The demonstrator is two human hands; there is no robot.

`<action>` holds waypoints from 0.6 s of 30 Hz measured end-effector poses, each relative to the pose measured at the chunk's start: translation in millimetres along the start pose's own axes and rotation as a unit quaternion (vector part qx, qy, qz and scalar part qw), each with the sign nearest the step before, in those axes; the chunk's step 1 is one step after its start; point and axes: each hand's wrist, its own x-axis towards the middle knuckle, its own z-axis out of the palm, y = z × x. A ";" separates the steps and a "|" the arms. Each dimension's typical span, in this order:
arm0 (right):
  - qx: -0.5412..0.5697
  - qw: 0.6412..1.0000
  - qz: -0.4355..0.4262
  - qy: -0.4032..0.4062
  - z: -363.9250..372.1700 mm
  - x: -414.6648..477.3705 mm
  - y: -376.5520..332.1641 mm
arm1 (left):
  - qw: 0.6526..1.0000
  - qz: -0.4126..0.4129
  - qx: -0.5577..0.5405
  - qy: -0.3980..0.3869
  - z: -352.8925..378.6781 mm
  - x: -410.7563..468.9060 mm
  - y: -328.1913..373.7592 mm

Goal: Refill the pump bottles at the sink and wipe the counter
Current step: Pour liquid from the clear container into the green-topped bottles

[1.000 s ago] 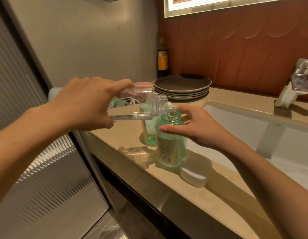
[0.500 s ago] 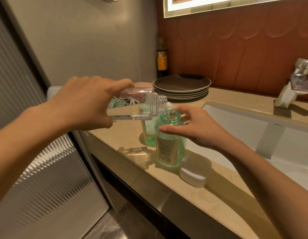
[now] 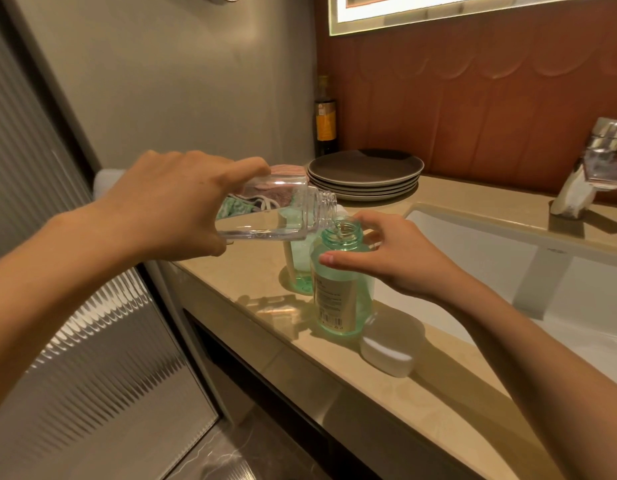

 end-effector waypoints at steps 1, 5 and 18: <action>0.002 1.000 0.001 -0.002 0.0 -0.4 -0.8 | 1.000 0.000 0.002 0.000 -0.3 0.0 0.3; 0.008 1.000 0.001 -0.005 -0.2 -1.2 -3.0 | 1.000 0.000 0.004 0.002 -1.0 0.0 1.3; 0.001 1.000 0.012 -0.003 -0.9 -1.5 -3.0 | 1.000 0.003 0.008 0.004 -0.2 -0.1 0.6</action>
